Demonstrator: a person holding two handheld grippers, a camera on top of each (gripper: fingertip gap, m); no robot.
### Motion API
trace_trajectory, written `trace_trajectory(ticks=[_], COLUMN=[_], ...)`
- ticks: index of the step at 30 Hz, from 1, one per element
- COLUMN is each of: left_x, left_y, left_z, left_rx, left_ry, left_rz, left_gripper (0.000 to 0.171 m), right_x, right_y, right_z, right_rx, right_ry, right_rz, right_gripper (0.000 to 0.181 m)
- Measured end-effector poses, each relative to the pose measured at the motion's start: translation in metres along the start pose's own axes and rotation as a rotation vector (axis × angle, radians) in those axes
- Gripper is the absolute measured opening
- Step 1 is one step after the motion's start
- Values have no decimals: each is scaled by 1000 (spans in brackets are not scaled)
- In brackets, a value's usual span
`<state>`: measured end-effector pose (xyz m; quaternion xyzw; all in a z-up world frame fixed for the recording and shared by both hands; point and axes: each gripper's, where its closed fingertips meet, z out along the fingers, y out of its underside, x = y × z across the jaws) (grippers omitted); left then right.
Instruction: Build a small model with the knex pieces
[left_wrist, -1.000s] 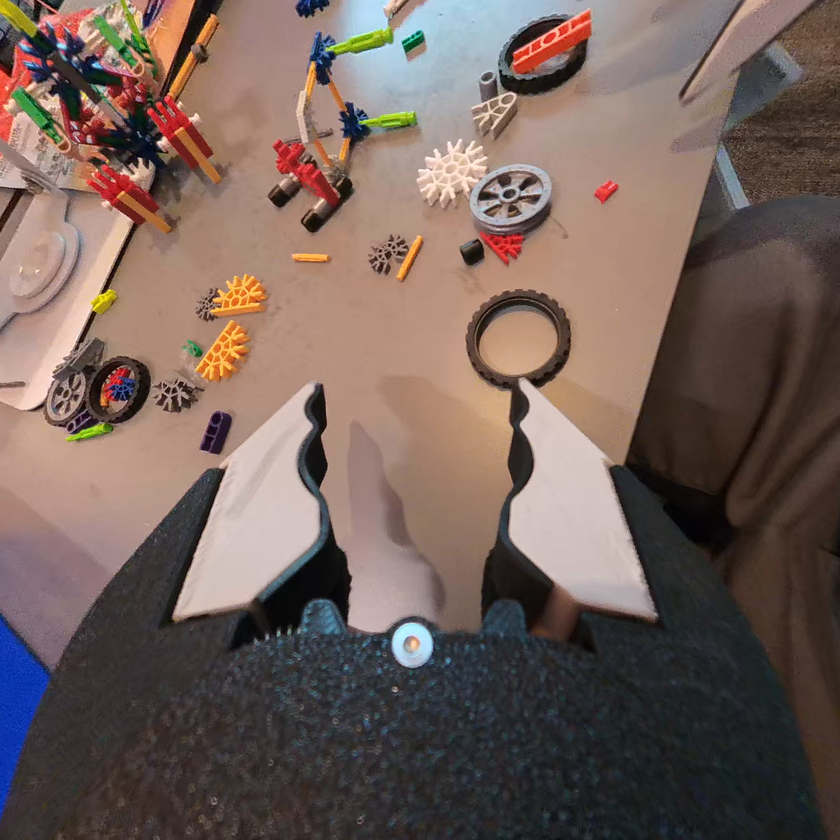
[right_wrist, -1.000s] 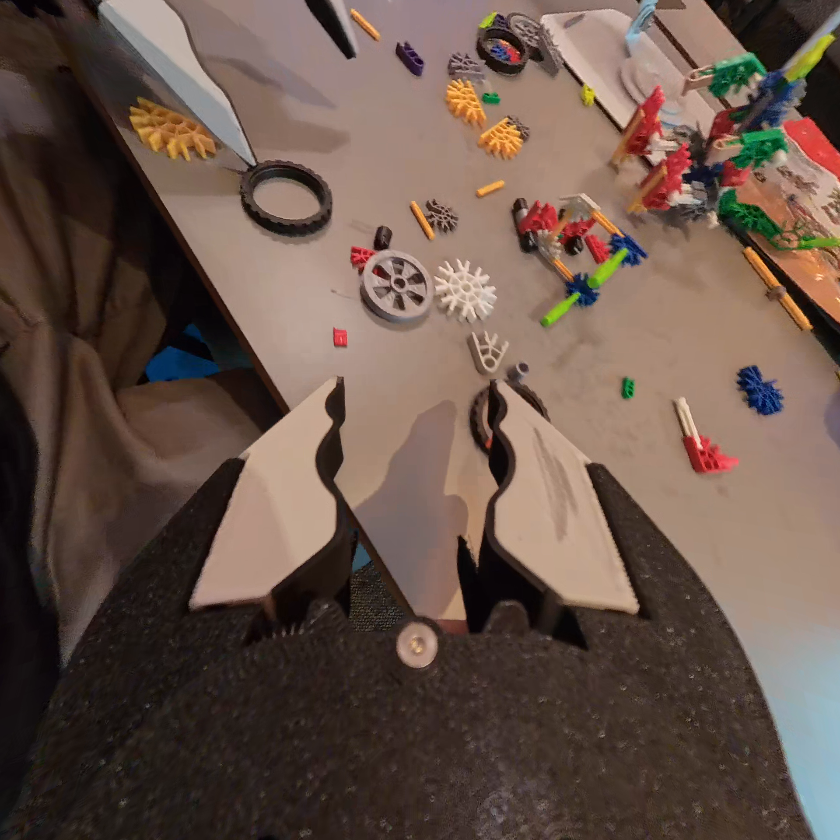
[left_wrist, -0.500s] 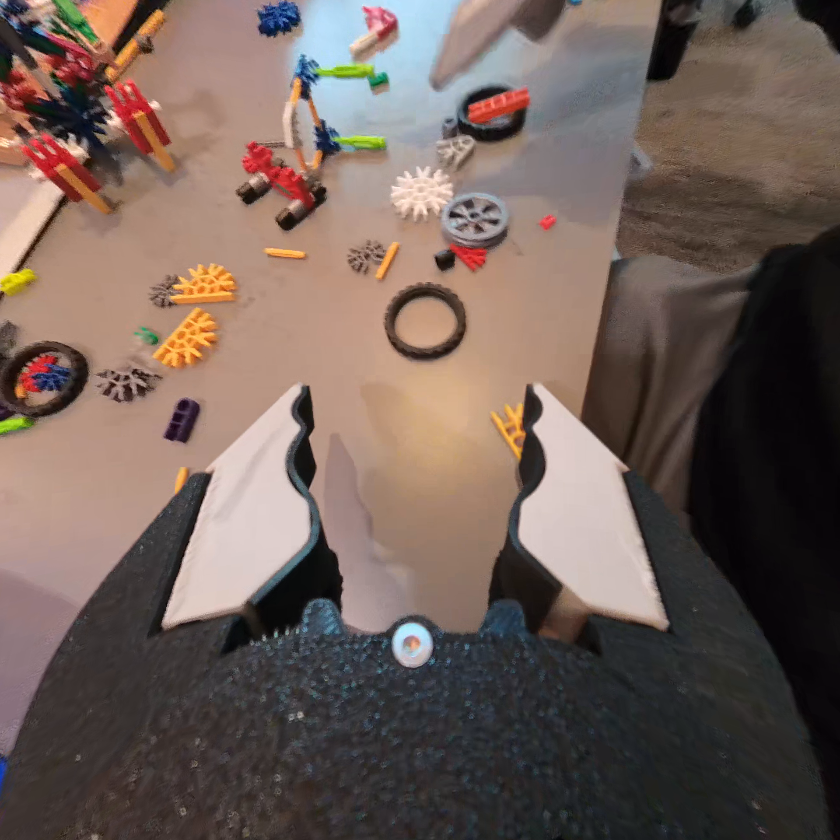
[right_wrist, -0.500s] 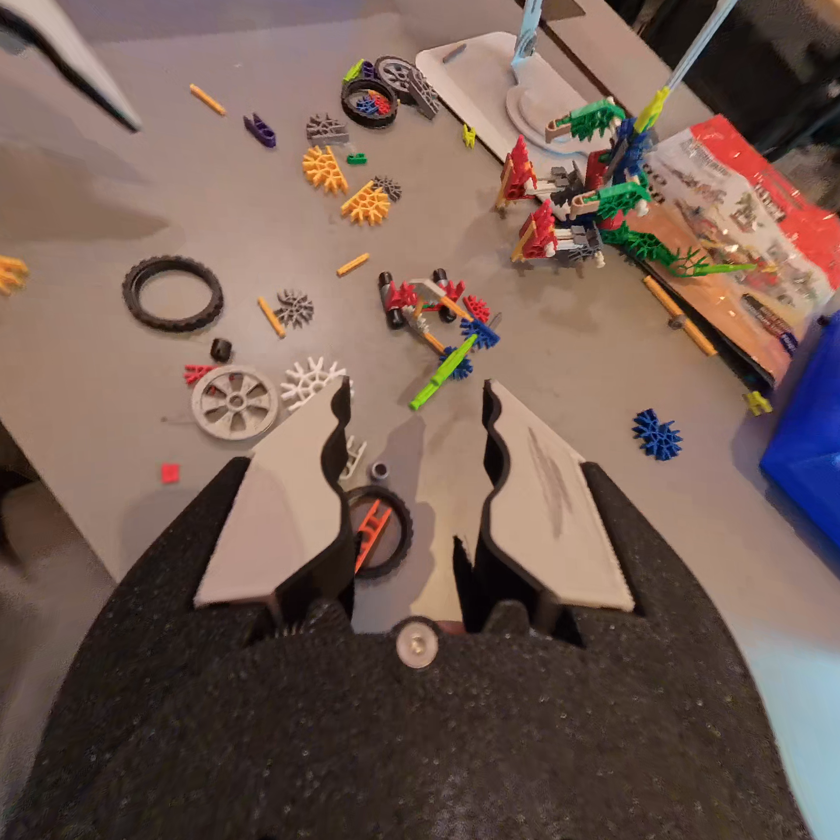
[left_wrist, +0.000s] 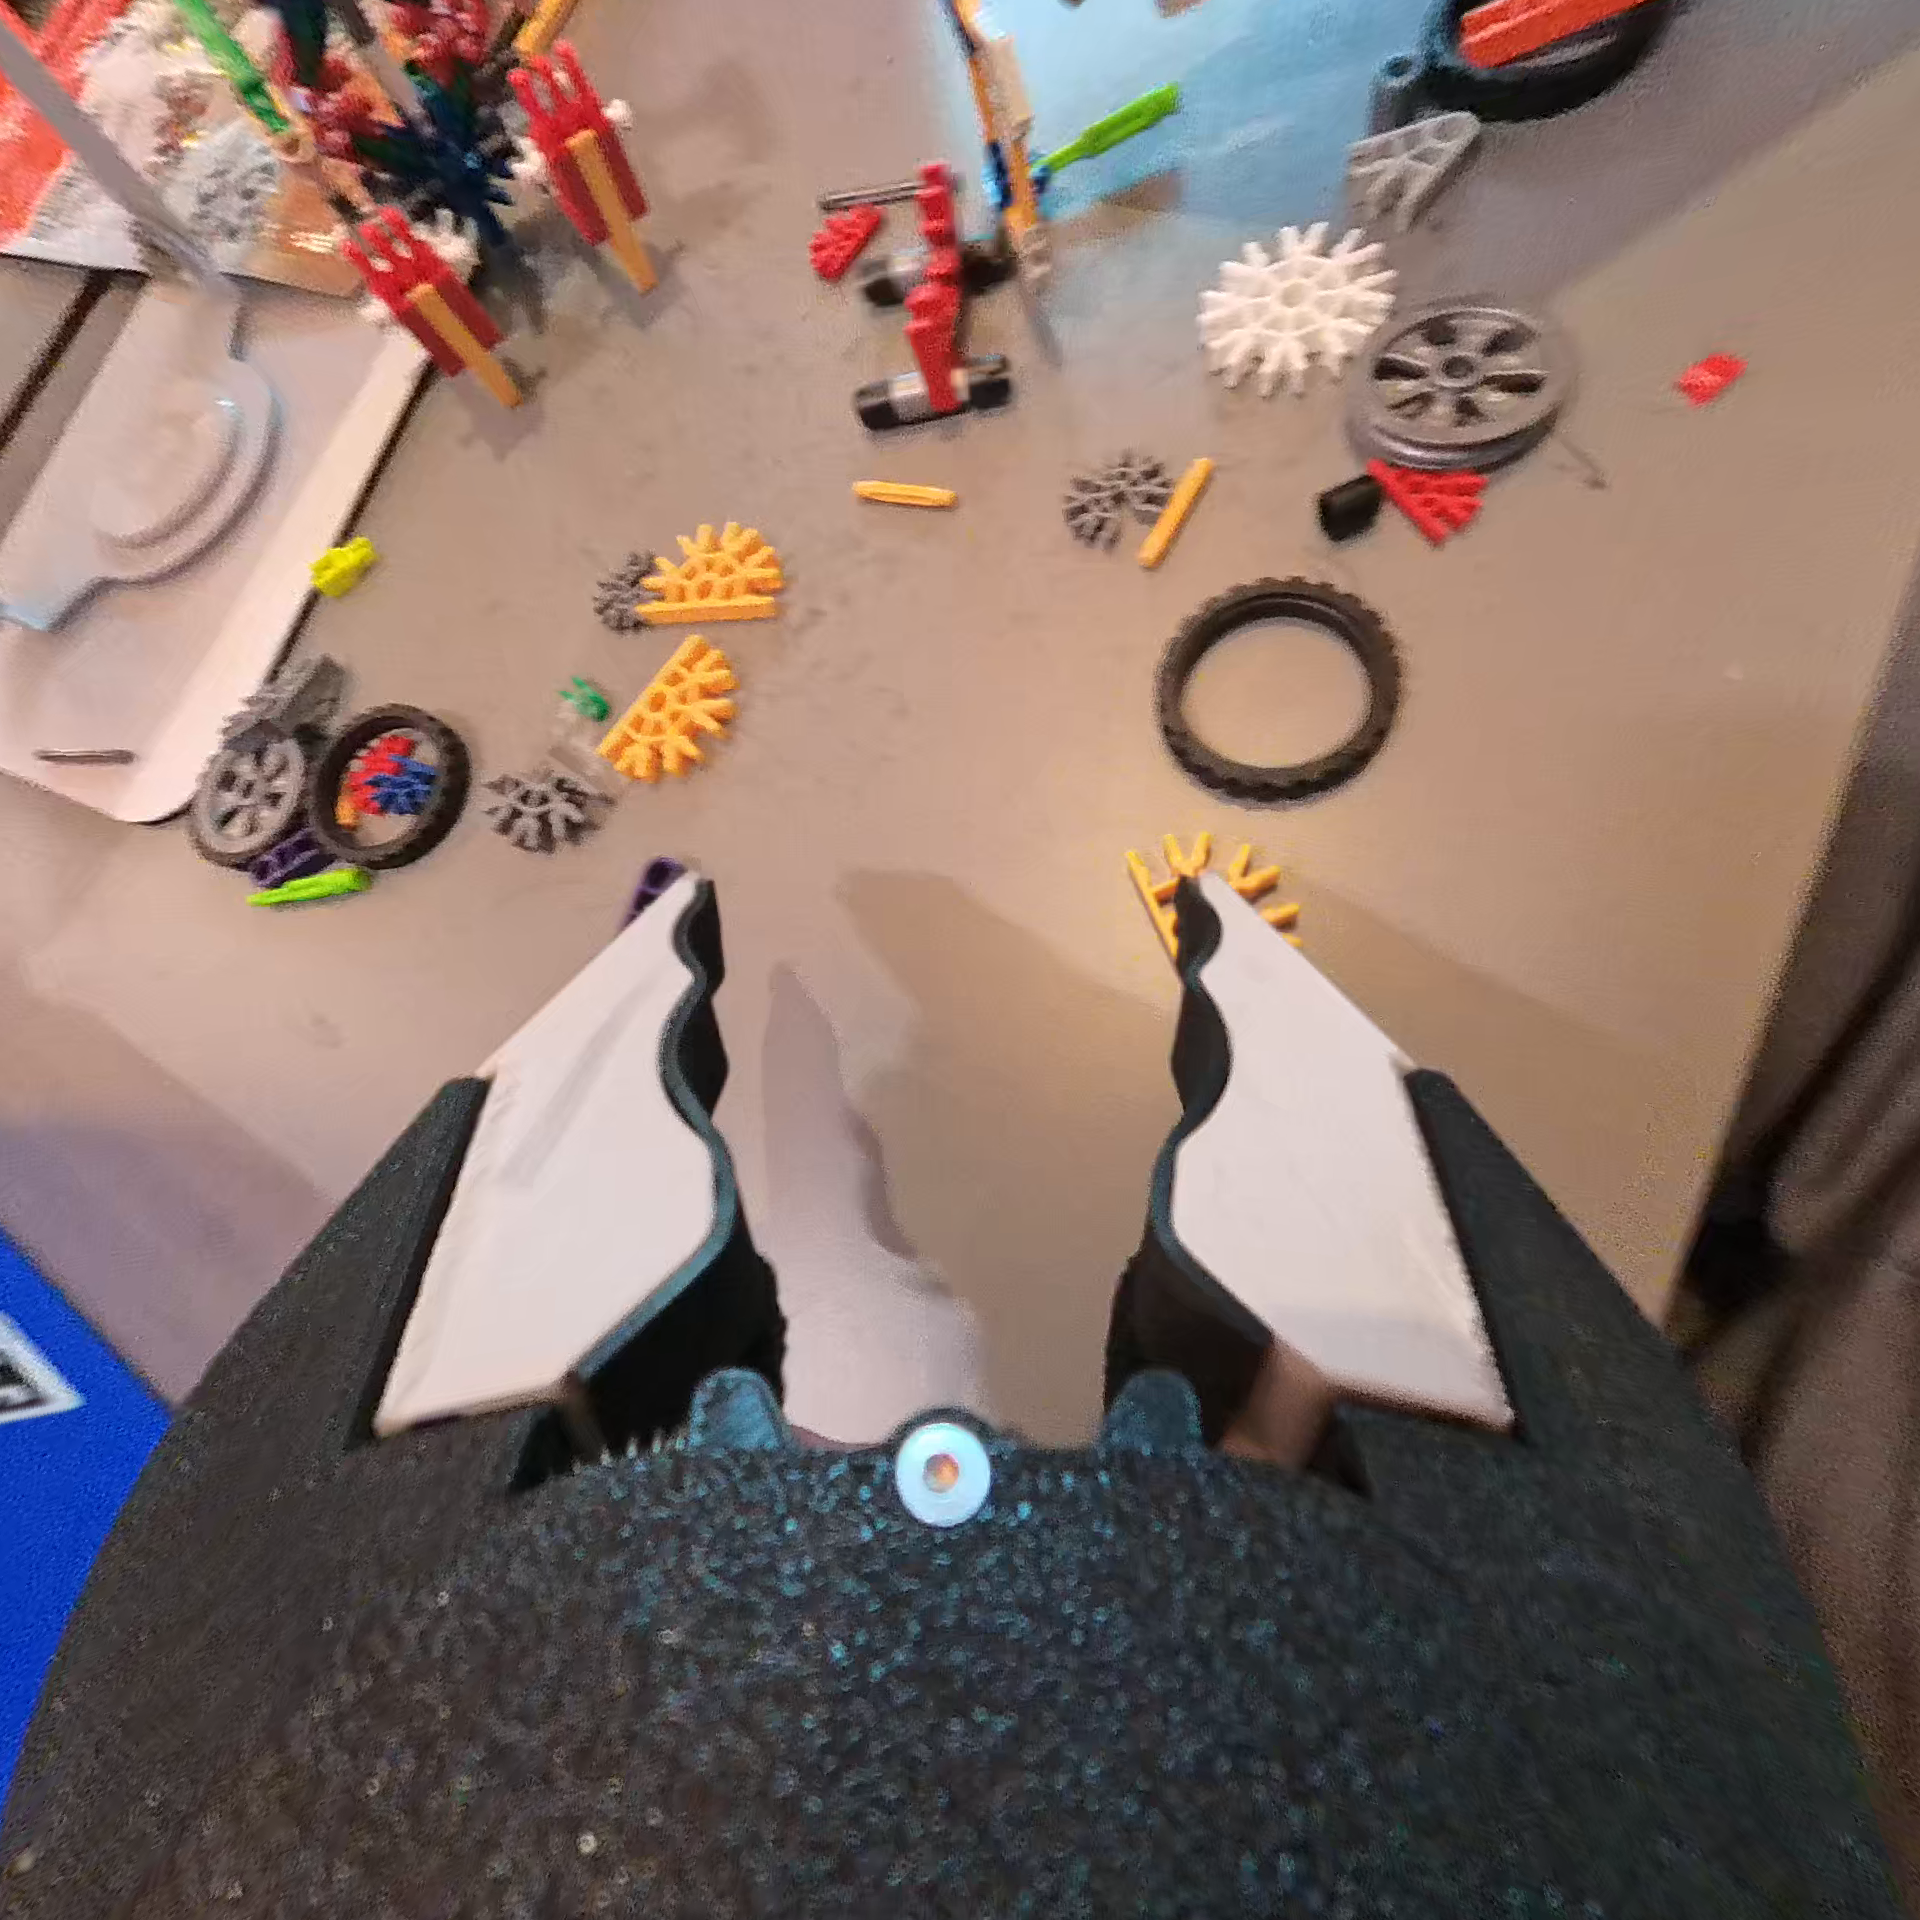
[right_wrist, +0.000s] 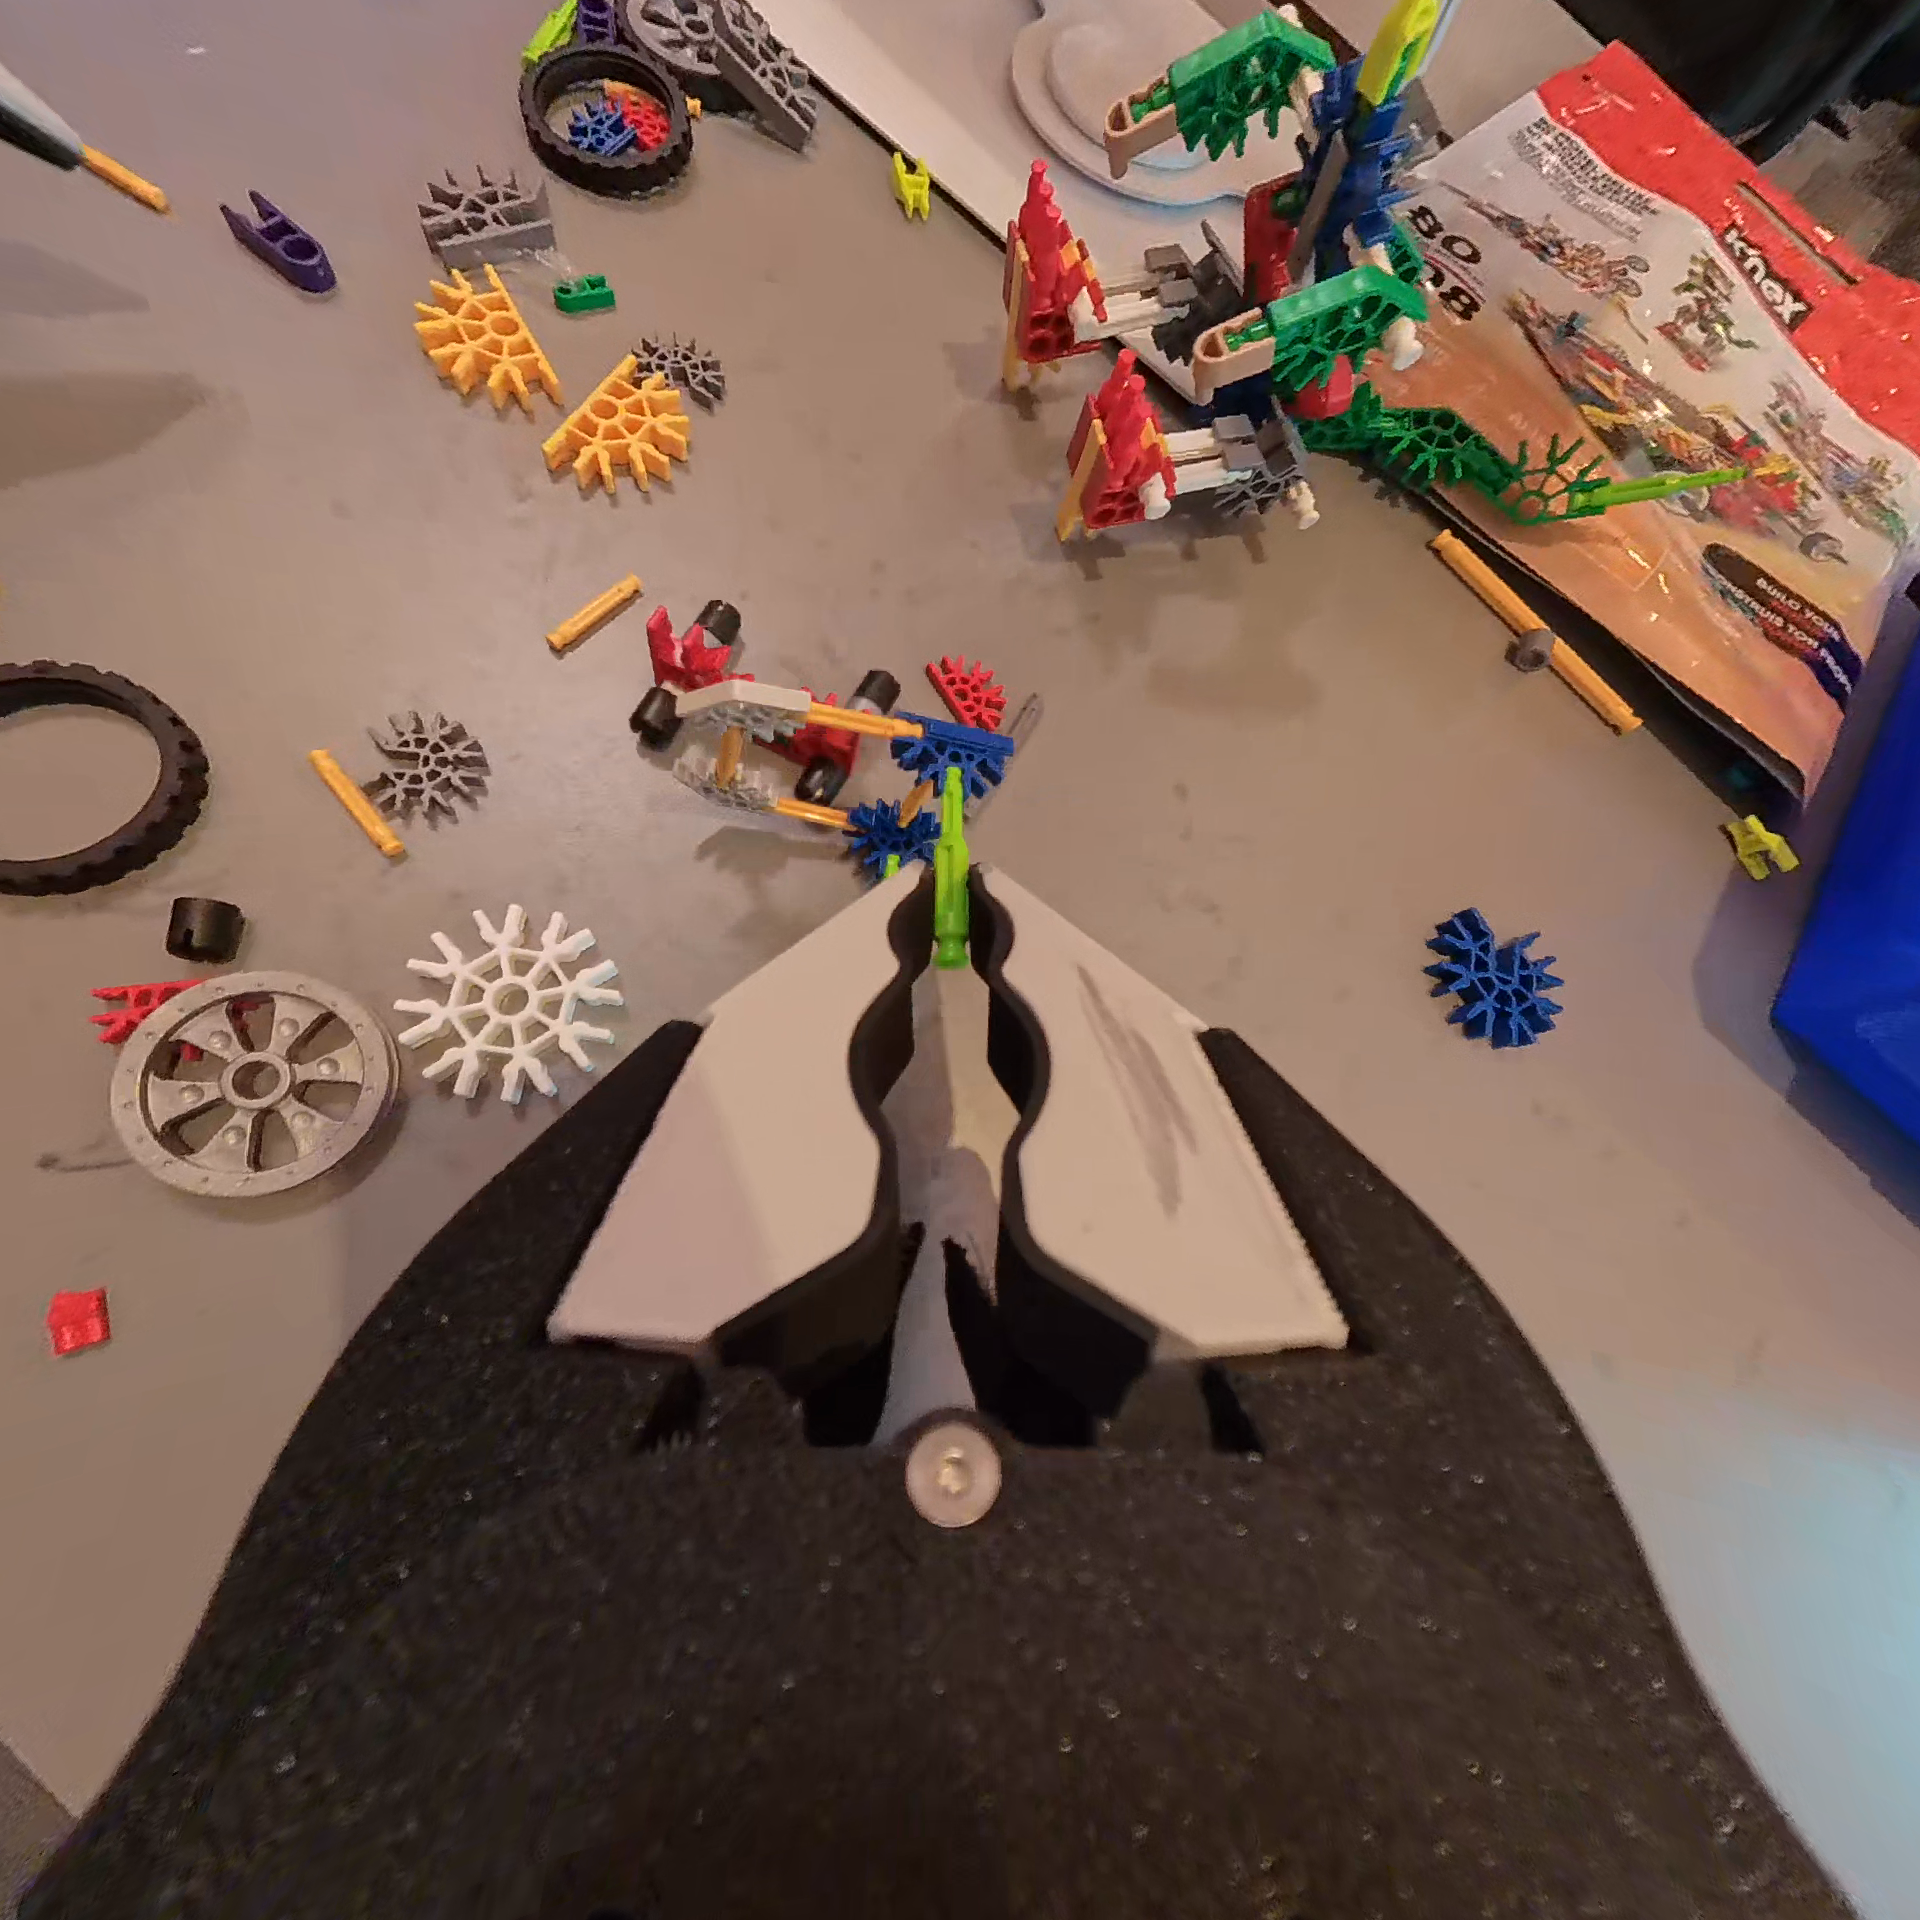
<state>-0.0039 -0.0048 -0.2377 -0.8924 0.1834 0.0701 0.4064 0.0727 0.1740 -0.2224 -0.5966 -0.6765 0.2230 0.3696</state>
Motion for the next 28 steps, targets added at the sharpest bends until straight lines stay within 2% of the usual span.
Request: trace_trajectory(ticks=[3,8,14,22,25,28], left_x=[-8,-12,-19,7,14,23], left_y=[-12,-58,-99,-149,-159,-161], left_z=[6,30,57,65,71,77], left_rx=[16,66,81,244,278,283], left_ry=[-14,-20,19,83,80,108], left_rz=[15,87,165,227,273,281], left_gripper=[85,82,76,64,51,45], right_x=[4,15,23,24,24,24], right_y=[0,0,3,-4,-7,-8], right_z=[-4,-18,-42,-60,-62,-63], right_rx=[16,48,93,219,248,258], right_ry=[-13,-4,11,45,59,77], right_rz=[25,58,86,192,217,213], right_gripper=[5,5,5,5,5,5])
